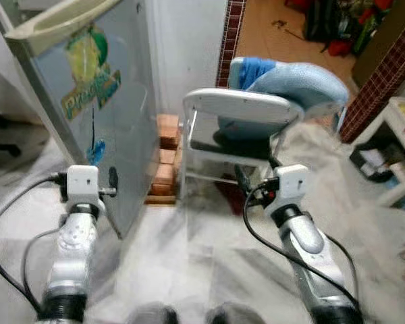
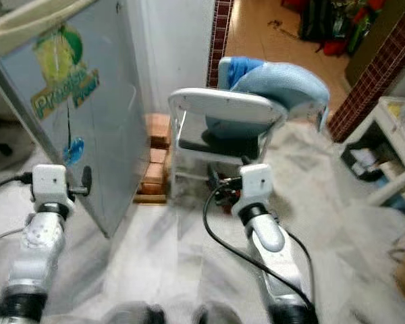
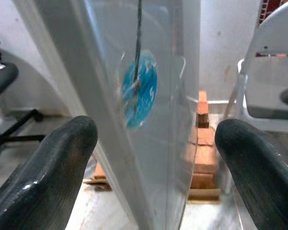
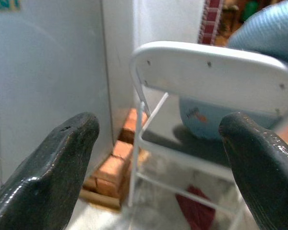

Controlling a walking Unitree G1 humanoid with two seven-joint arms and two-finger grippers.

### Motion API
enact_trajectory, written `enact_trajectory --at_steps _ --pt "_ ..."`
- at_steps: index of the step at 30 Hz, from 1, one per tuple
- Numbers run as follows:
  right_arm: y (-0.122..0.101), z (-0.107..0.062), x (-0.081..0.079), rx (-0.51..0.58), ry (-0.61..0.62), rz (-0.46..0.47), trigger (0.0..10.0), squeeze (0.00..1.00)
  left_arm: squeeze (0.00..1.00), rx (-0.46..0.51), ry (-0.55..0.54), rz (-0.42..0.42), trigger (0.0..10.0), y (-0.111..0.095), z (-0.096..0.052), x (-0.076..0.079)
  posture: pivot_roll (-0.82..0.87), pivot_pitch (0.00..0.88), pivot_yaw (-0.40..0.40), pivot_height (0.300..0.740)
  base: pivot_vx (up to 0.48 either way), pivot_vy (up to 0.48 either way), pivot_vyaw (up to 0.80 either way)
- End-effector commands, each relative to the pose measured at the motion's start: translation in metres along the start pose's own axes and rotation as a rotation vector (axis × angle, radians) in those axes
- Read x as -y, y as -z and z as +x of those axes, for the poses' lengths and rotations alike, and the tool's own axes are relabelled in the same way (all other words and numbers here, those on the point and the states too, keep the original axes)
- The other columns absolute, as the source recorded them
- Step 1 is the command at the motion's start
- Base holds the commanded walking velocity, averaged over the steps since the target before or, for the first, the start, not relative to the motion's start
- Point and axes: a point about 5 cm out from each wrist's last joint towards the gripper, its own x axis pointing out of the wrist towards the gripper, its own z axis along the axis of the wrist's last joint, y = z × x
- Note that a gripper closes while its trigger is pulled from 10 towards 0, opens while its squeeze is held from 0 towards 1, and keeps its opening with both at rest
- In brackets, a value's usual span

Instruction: Restocking fridge

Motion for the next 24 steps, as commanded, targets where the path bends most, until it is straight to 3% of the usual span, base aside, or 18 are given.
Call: enact_trajectory --at_steps 1,24 --pt "-0.006 0.003 -0.003 0.032 0.0 -0.003 10.0 0.0 0.0 0.018 -0.014 0.007 10.0 -0.005 0.002 -0.005 0.04 0.034 -0.021 0.74 0.0 0.472 0.0" --pt "-0.009 0.017 -0.002 0.054 0.006 -0.016 10.0 0.0 0.0 0.036 -0.001 -0.008 10.0 -0.01 0.004 -0.004 0.05 0.024 -0.024 0.74 0.0 0.462 0.0"
